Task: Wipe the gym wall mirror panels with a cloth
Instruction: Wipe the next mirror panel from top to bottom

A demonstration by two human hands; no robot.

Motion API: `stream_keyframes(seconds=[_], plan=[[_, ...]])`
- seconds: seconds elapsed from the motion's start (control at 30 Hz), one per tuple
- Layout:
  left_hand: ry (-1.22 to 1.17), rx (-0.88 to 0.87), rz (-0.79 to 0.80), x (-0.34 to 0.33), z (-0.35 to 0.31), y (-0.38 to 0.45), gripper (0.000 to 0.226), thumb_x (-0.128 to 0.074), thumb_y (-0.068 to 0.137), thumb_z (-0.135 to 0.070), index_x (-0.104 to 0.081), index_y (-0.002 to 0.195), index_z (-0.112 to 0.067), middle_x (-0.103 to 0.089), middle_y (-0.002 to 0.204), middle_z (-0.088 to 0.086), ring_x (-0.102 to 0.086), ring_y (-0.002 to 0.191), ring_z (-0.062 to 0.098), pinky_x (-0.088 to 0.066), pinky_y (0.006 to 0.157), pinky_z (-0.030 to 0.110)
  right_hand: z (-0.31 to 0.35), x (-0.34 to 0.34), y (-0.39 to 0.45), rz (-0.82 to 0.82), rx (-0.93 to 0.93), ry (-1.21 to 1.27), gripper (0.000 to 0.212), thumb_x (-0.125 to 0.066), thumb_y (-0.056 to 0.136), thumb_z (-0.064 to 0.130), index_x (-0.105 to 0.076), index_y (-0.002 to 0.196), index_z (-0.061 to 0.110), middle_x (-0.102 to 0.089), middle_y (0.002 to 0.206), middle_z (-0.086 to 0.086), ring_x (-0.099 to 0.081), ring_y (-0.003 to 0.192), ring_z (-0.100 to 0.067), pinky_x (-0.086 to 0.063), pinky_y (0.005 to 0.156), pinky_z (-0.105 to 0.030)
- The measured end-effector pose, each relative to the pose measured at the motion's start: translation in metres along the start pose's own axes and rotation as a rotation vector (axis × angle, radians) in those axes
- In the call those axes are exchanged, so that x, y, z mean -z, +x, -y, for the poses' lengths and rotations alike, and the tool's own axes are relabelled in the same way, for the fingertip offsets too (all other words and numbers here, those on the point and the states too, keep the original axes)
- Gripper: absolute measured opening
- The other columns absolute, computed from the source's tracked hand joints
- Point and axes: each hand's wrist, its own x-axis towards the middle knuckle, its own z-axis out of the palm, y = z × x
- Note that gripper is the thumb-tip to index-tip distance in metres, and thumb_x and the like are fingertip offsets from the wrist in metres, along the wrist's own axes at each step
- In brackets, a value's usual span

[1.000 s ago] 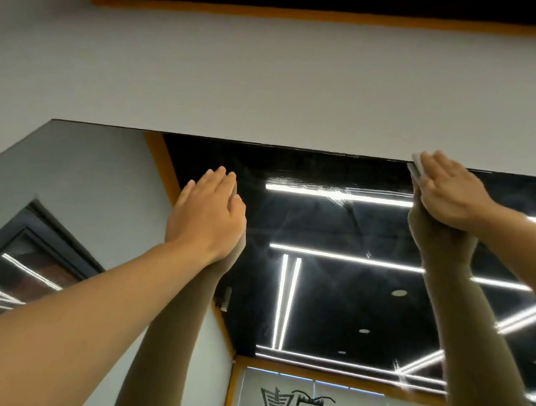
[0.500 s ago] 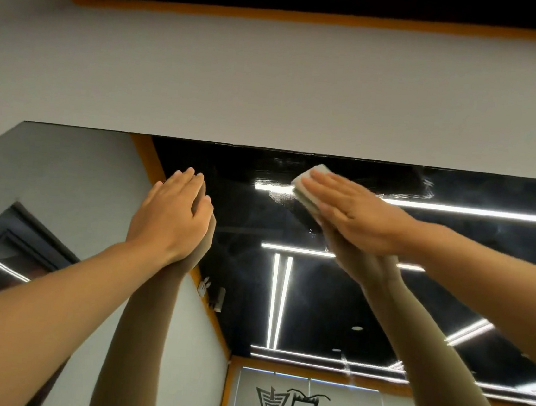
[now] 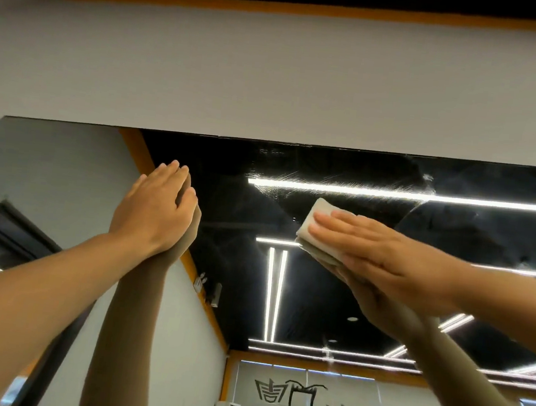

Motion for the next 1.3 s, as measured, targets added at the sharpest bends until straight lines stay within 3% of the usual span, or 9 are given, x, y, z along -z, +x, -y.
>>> stream_keyframes(seconds=[0.13, 0.3, 0.43, 0.53, 0.73, 0.83, 0.93, 1.07, 1.3], plan=[[-0.001, -0.014, 0.015, 0.001, 0.0, -0.001, 0.052, -0.03, 0.108, -0.031, -0.021, 0.157, -0.018, -0.014, 0.165, -0.002, -0.006, 0.153, 0.014, -0.003, 0.122, 0.032, -0.038, 0.02, 0.014, -0.212, -0.155, -0.056, 0.044, -0.027, 0.103, 0.045, -0.017, 0.145, 0.053, -0.003, 0.156, 0.032, -0.005, 0.147, 0.007, -0.003, 0.117, -0.014], [0.005, -0.035, 0.047, 0.003, 0.005, -0.002, 0.063, -0.021, 0.101, -0.048, -0.019, 0.157, -0.022, -0.011, 0.165, -0.005, -0.004, 0.153, 0.012, -0.003, 0.121, 0.032, -0.062, 0.02, 0.055, -0.453, -0.433, -0.22, 0.041, -0.034, 0.101, 0.019, -0.049, 0.138, 0.01, -0.049, 0.136, -0.014, -0.043, 0.129, -0.036, -0.032, 0.108, -0.046], [-0.012, -0.046, 0.059, 0.003, 0.009, -0.002, 0.069, -0.017, 0.095, -0.053, -0.018, 0.158, -0.024, -0.01, 0.165, -0.007, -0.003, 0.152, 0.01, -0.002, 0.12, 0.03, 0.006, -0.009, 0.063, -0.209, 0.041, -0.101, 0.05, -0.03, 0.102, 0.027, -0.034, 0.152, 0.021, -0.03, 0.158, 0.004, -0.017, 0.145, -0.002, -0.003, 0.116, -0.011], [-0.01, -0.06, 0.046, 0.003, 0.012, -0.002, 0.056, -0.026, 0.106, -0.044, -0.017, 0.158, -0.025, -0.01, 0.165, -0.009, -0.003, 0.152, 0.008, -0.001, 0.118, 0.027, 0.041, -0.02, 0.062, 0.047, 0.218, -0.045, 0.05, -0.025, 0.102, 0.039, -0.013, 0.15, 0.043, -0.009, 0.161, 0.022, 0.007, 0.147, 0.007, 0.007, 0.118, -0.015], [0.012, -0.129, 0.066, 0.012, 0.021, -0.002, 0.053, -0.028, 0.107, -0.042, -0.017, 0.157, -0.028, -0.012, 0.164, -0.011, -0.006, 0.152, 0.008, -0.004, 0.115, 0.023, 0.006, 0.005, 0.104, -0.231, -0.054, -0.092, 0.047, -0.028, 0.108, 0.029, -0.024, 0.155, 0.029, -0.019, 0.163, 0.008, -0.006, 0.143, 0.006, 0.003, 0.107, 0.0], [0.015, -0.154, 0.094, 0.016, 0.024, -0.002, 0.064, -0.02, 0.098, -0.054, -0.018, 0.157, -0.028, -0.014, 0.164, -0.011, -0.007, 0.151, 0.007, -0.006, 0.116, 0.024, -0.009, 0.011, 0.132, -0.328, -0.376, -0.188, 0.046, -0.031, 0.107, 0.019, -0.03, 0.153, 0.017, -0.029, 0.159, -0.008, -0.022, 0.146, -0.021, -0.013, 0.118, -0.029], [0.037, -0.199, 0.108, 0.02, 0.027, -0.001, 0.072, -0.014, 0.09, -0.054, -0.021, 0.157, -0.027, -0.016, 0.164, -0.011, -0.009, 0.151, 0.006, -0.009, 0.119, 0.027, 0.012, -0.003, 0.14, -0.339, -0.188, -0.142, 0.039, -0.036, 0.104, 0.016, -0.045, 0.142, 0.017, -0.046, 0.139, -0.003, -0.039, 0.132, -0.023, -0.027, 0.114, -0.045], [0.015, -0.259, 0.137, 0.029, 0.041, 0.004, 0.056, -0.024, 0.102, -0.046, -0.027, 0.155, -0.028, -0.021, 0.162, -0.012, -0.014, 0.15, 0.004, -0.01, 0.115, 0.023, 0.072, -0.036, 0.105, 0.024, 0.155, -0.125, 0.05, -0.026, 0.106, 0.034, -0.01, 0.151, 0.048, -0.004, 0.161, 0.025, 0.011, 0.146, 0.007, 0.013, 0.117, -0.014], [-0.024, -0.149, 0.011, 0.035, 0.066, -0.004, 0.068, -0.018, 0.09, -0.045, -0.035, 0.153, -0.024, -0.026, 0.161, -0.008, -0.016, 0.15, 0.008, -0.013, 0.118, 0.025, 0.083, -0.026, 0.13, 0.036, 0.057, -0.15, 0.049, -0.025, 0.107, 0.034, -0.003, 0.149, 0.049, 0.008, 0.152, 0.035, 0.021, 0.133, 0.024, 0.013, 0.108, -0.002]])
